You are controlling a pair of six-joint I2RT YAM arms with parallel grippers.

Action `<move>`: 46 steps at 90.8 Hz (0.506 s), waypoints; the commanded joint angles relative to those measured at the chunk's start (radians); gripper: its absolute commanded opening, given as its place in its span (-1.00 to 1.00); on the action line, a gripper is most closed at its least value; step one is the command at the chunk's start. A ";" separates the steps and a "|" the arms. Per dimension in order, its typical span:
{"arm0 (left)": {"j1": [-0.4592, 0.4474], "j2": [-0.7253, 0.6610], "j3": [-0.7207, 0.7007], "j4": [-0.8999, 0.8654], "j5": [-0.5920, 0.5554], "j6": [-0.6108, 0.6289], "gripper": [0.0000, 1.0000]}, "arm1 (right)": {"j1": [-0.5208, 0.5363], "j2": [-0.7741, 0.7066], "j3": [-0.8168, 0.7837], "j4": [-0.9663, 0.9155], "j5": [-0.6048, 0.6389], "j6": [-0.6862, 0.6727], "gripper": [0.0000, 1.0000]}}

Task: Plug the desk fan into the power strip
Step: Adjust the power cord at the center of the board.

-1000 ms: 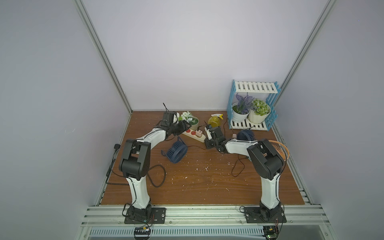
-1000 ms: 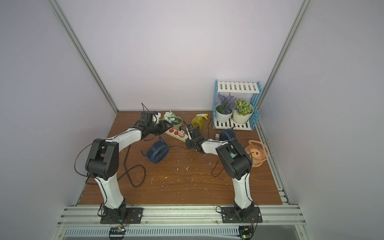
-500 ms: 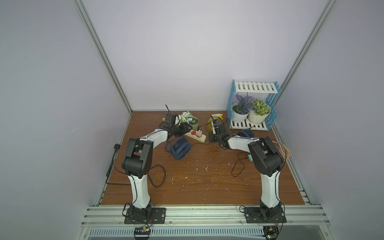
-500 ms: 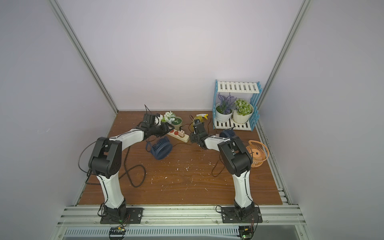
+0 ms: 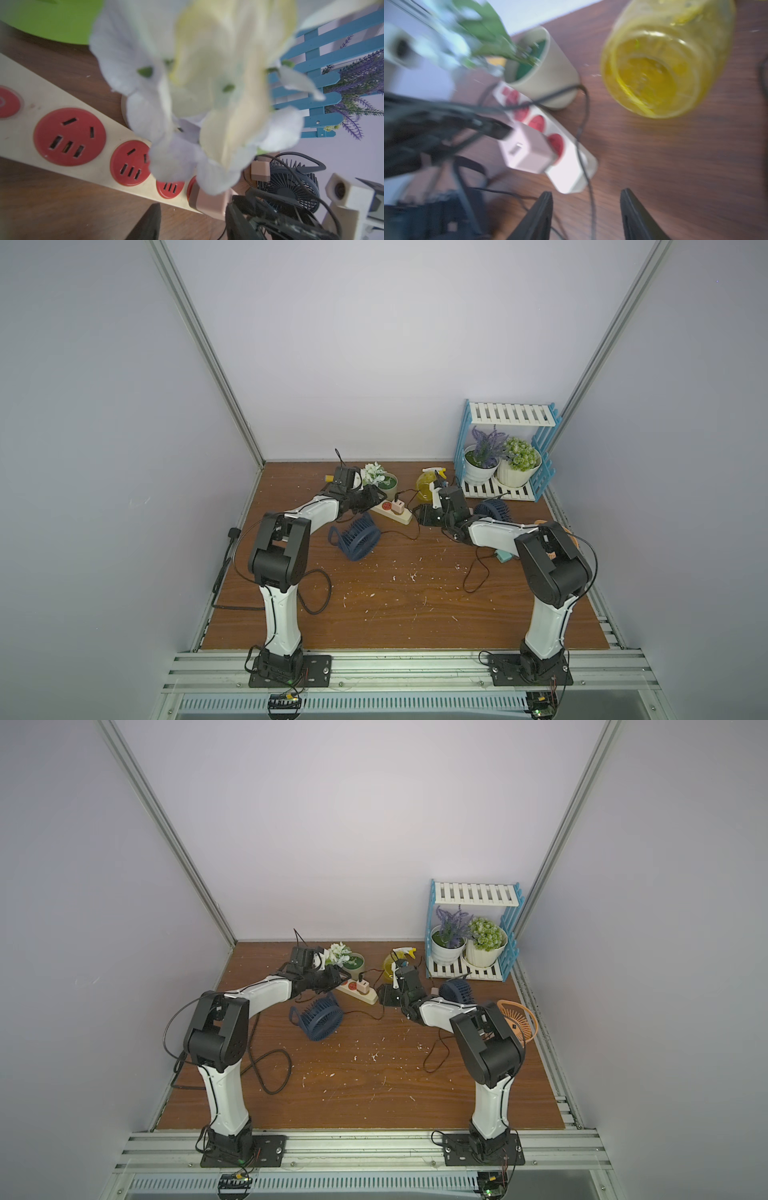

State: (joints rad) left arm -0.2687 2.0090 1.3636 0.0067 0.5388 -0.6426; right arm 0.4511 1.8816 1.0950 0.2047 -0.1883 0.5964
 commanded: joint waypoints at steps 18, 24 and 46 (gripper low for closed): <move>-0.030 0.048 0.068 -0.019 0.035 0.009 -0.01 | 0.017 0.027 0.041 0.137 -0.104 0.176 -0.04; -0.030 0.058 0.076 -0.021 0.034 0.008 -0.07 | 0.019 0.046 0.066 0.118 -0.105 0.170 -0.05; -0.030 0.077 0.088 -0.022 0.039 0.003 -0.10 | 0.018 0.117 0.131 0.085 -0.145 0.159 -0.20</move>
State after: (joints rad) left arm -0.2920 2.0689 1.4269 -0.0006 0.5640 -0.6464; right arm 0.4664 1.9656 1.1969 0.3058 -0.3145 0.7567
